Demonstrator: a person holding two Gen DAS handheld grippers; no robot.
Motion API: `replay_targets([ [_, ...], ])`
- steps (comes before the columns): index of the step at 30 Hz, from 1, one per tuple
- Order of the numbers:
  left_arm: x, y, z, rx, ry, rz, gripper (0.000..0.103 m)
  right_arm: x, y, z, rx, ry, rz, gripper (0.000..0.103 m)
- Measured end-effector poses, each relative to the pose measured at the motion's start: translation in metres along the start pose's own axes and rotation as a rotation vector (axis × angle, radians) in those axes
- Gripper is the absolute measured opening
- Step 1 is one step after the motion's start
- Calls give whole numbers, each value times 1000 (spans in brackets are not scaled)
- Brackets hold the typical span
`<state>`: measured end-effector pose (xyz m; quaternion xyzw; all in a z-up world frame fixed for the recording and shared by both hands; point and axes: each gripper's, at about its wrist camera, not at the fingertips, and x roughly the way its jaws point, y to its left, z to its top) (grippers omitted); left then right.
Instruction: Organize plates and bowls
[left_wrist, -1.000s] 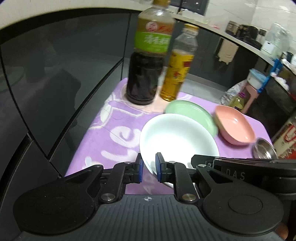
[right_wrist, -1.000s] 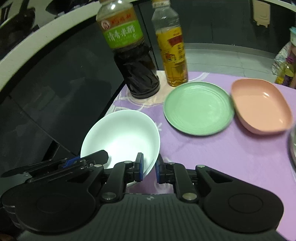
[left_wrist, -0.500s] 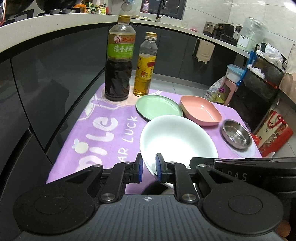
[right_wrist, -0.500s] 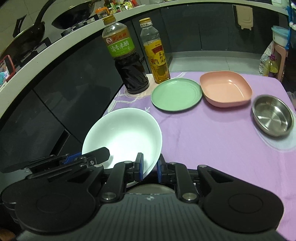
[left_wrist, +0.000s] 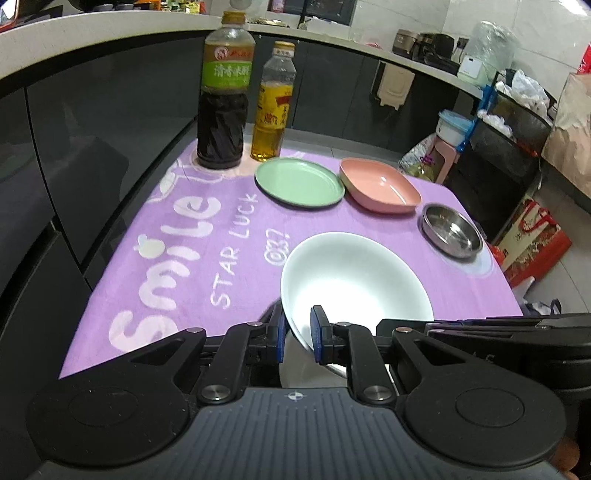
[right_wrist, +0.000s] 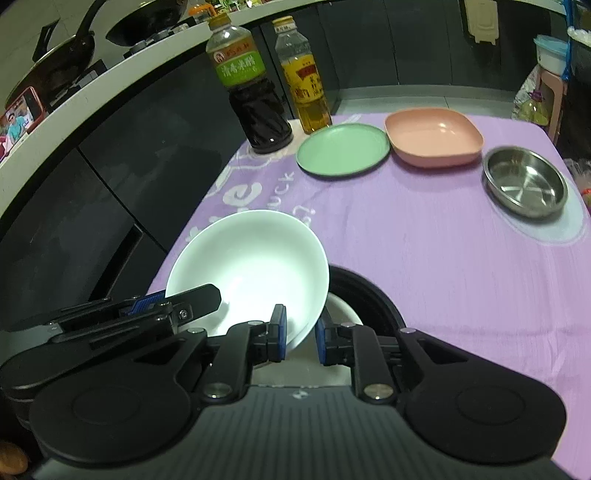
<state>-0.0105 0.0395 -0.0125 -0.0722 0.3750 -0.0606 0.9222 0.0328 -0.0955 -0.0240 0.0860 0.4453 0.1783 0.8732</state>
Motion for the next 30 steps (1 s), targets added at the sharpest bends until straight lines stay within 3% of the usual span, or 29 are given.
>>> replay_targets([
  [12,-2,-8,-23,34,54,-19,14,-10,-11,-21,30,8,-12,18],
  [30,5,-8,-31,56,95,-25,16,-1,-16,-29,53,42,-18,18],
])
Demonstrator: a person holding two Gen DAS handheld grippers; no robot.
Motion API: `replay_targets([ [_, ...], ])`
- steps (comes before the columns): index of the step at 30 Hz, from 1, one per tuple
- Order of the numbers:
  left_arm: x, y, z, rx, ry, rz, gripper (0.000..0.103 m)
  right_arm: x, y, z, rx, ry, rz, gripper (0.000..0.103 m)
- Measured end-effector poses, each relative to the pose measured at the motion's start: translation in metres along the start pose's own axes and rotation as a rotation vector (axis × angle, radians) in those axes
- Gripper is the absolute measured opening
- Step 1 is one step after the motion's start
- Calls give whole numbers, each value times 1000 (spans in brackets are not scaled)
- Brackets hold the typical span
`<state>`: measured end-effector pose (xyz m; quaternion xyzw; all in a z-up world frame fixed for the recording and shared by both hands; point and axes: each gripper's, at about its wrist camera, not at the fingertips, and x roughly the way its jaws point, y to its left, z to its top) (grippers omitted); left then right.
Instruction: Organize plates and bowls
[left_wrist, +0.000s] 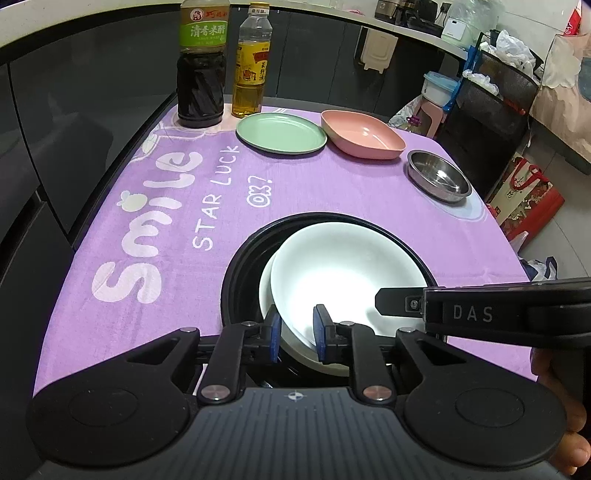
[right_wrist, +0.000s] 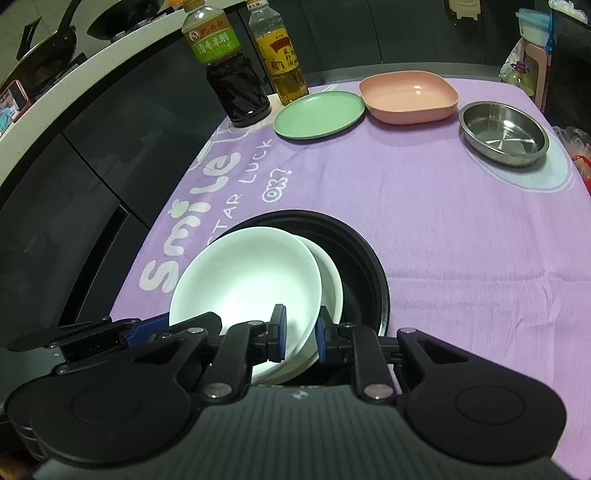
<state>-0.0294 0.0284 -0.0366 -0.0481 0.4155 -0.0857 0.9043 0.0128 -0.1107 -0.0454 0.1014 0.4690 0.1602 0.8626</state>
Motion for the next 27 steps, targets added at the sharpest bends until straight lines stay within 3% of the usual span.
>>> replay_targets([
  [27,-7,13,2,-46,-14,-15,17,-3,-7,1,11,-17,-4,21],
])
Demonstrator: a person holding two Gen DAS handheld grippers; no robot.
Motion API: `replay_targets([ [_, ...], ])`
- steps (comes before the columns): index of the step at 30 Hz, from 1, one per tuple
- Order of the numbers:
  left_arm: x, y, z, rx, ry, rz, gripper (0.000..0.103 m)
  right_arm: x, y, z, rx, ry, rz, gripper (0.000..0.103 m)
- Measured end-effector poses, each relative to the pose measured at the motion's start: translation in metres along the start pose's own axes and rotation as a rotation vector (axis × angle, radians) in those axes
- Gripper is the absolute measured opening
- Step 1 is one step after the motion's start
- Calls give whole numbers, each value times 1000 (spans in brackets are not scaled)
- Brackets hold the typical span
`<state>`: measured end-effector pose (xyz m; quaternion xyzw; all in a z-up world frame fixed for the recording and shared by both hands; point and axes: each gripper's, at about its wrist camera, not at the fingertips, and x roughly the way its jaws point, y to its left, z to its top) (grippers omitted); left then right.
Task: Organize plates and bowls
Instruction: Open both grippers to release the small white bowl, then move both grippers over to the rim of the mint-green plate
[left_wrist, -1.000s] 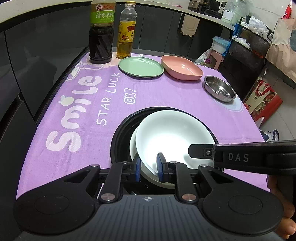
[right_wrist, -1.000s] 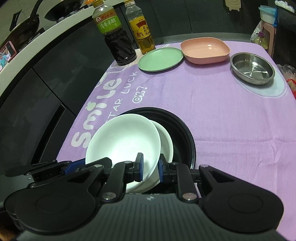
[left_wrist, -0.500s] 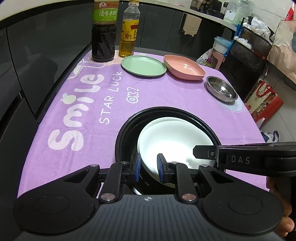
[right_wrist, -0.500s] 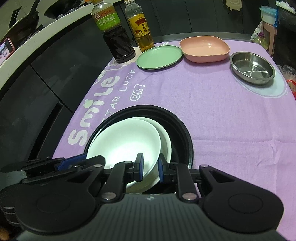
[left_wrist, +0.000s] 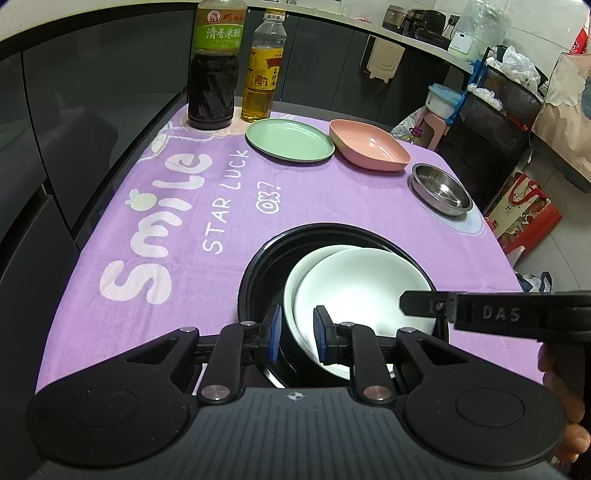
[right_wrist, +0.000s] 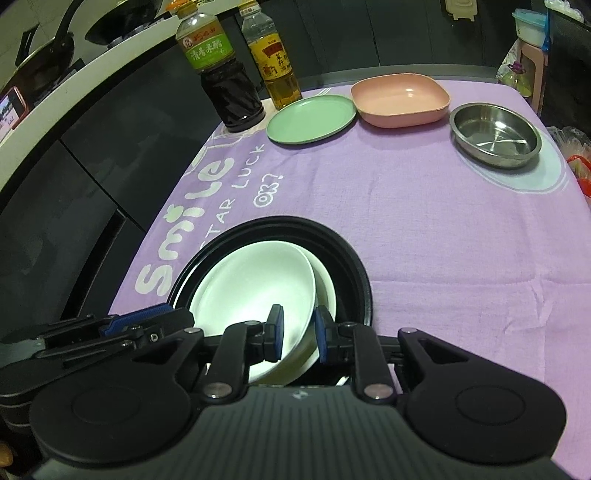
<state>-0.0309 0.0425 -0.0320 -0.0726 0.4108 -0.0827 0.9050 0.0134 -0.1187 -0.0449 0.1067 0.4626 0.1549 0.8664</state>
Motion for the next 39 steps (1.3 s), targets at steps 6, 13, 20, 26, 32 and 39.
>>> replay_targets([
  [6,0,0,0,-6,1,0,17,-9,-7,1,12,-37,-25,31],
  [13,1,1,1,-9,-1,3,17,-5,-10,1,25,-20,-24,31],
  [20,3,2,13,-14,-17,14,17,-5,-11,8,19,-35,-24,31],
  [26,9,12,33,-35,-64,-9,19,1,-20,25,30,-51,-39,32],
  [32,30,25,64,-43,-87,40,19,20,-44,49,84,-25,-83,33],
  [39,52,40,118,-80,-136,61,21,19,-46,94,69,-84,-107,33],
])
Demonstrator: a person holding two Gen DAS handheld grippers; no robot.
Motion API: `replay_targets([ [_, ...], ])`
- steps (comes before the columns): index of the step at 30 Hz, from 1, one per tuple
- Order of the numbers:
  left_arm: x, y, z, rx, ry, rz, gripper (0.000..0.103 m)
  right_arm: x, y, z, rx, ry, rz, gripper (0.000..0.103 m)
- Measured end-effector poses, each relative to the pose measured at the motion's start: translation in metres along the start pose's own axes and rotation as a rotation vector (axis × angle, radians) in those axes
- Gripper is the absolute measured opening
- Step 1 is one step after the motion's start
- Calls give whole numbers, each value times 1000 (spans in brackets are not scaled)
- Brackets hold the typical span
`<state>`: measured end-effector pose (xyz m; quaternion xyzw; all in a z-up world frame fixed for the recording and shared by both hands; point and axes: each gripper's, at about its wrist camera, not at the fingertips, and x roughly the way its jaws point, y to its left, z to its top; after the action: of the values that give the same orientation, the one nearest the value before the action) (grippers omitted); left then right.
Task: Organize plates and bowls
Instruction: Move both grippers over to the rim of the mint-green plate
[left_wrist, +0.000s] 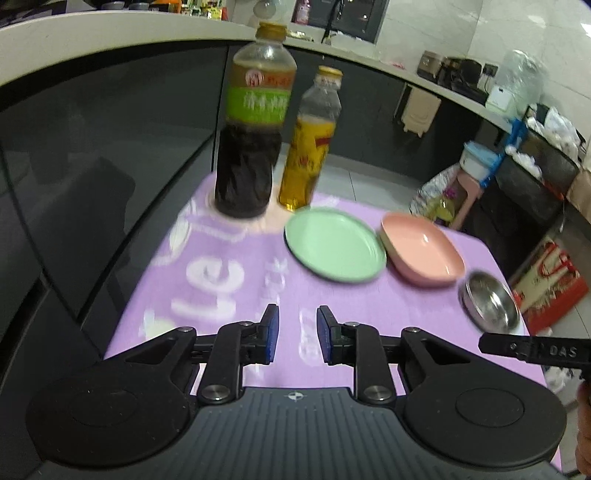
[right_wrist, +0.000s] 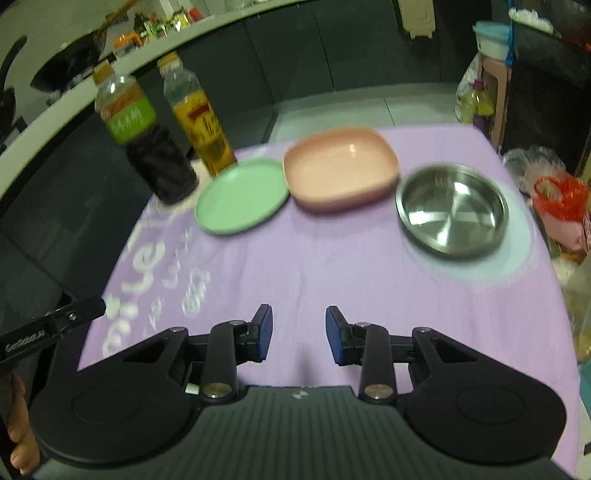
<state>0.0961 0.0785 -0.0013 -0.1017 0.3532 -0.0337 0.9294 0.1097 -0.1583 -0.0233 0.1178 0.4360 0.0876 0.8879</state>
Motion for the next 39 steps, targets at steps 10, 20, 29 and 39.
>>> replay_targets([
  [10,82,21,25,-28,63,-13,25,53,5,39,20,52,5,36],
  [20,150,25,51,-70,114,-58,25,106,-10,63,112,99,28,36],
  [29,183,23,53,-86,144,-55,25,136,0,76,104,93,38,36],
  [39,188,22,55,-94,142,-40,25,148,-5,76,148,31,39,35],
])
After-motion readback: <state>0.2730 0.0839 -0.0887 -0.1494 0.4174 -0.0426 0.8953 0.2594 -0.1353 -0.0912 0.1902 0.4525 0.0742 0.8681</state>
